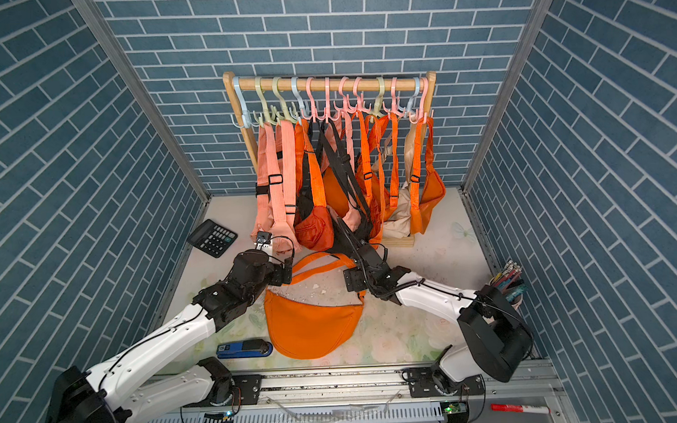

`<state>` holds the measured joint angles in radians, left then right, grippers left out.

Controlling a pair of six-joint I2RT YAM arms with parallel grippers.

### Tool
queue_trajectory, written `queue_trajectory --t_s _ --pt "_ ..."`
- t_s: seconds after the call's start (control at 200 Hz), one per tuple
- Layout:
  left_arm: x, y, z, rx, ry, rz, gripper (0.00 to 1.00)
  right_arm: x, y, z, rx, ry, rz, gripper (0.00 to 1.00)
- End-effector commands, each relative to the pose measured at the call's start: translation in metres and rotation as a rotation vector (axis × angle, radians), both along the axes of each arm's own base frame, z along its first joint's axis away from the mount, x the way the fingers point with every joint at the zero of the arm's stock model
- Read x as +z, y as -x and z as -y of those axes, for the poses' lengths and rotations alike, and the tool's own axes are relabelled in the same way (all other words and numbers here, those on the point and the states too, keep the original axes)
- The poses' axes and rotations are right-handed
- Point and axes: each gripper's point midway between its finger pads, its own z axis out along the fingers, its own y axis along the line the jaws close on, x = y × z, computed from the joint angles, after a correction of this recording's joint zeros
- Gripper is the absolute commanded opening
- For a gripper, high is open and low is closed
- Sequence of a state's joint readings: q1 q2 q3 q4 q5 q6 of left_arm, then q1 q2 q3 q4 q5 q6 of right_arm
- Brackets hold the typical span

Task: Take the bag off the hook
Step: Place the bag at the center of the board.

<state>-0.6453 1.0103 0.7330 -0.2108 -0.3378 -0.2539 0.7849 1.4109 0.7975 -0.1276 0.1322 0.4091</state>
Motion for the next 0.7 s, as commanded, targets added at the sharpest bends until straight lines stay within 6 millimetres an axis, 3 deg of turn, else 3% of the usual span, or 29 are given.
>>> queue_trajectory --t_s 0.0,0.18,0.285,0.57,0.695 --pt "0.03 0.008 -0.008 -0.012 -0.011 0.031 0.97 0.026 0.002 0.007 0.022 0.018 0.042 0.88" --pt "0.073 0.026 -0.021 -0.035 0.003 0.116 0.98 0.067 0.013 0.012 0.079 -0.009 0.103 0.88" --pt "0.087 0.036 -0.029 -0.045 -0.004 0.146 0.98 0.094 0.019 0.009 0.12 -0.047 0.142 0.88" --pt "0.09 0.051 -0.052 -0.042 -0.138 0.17 0.99 0.161 0.02 -0.011 0.214 -0.109 0.207 0.84" --pt "0.075 0.053 -0.052 -0.044 -0.142 0.14 0.99 0.189 0.012 -0.027 0.247 -0.131 0.242 0.83"
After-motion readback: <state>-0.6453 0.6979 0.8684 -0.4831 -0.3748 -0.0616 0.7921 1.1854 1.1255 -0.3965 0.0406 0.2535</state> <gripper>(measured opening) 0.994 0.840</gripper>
